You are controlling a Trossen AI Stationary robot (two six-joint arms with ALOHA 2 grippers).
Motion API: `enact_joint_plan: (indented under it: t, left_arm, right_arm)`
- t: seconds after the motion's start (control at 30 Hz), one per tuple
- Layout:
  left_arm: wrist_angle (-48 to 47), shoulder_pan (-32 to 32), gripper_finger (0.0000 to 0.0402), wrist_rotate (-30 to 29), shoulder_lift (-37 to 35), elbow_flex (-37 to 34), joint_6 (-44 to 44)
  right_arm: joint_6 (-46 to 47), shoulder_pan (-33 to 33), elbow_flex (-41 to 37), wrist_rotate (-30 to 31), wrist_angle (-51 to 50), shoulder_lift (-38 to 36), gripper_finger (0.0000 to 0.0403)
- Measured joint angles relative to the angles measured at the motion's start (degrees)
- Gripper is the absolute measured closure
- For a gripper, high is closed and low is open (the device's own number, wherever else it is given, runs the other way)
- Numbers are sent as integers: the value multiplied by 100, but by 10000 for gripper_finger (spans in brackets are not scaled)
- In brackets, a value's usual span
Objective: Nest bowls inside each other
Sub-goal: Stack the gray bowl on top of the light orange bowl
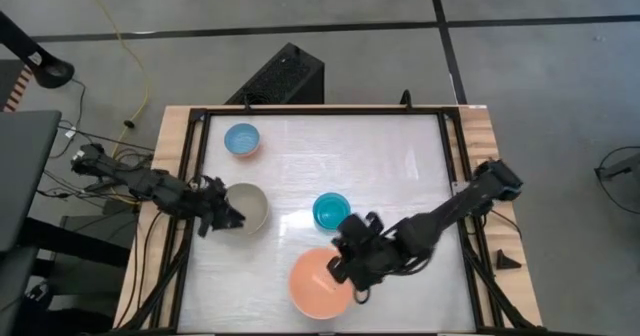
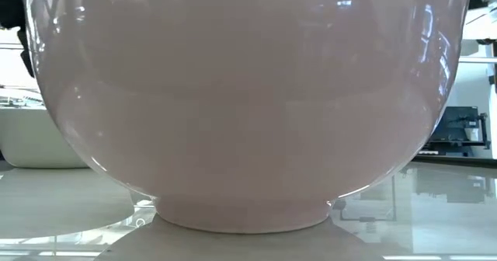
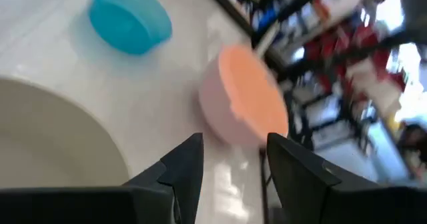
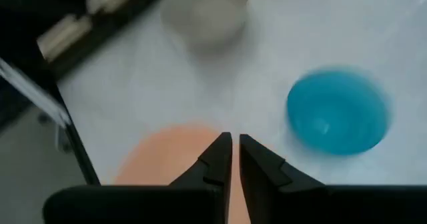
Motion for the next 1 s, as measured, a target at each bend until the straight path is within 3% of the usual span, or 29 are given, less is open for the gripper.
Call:
enact_joint_plan:
  t: [0.13,0.27,0.57,1.0]
  left_arm:
    - [88,-291,251,-119,725,25,223]
    - [2,-477,251,-409,1566,231,532]
    - [-907,-510,252,-1197,3316,1150,904]
    - [-1310,-497,252,-1204,4670,1744,286]
  right_arm:
    - [2,103,0,748,-174,-570,326]
    - [0,213,0,1289,-312,-1068,286]
    - [3,384,0,1480,-1453,-1707,190]
    - [1503,939,-236,2018,-3584,-2051,182]
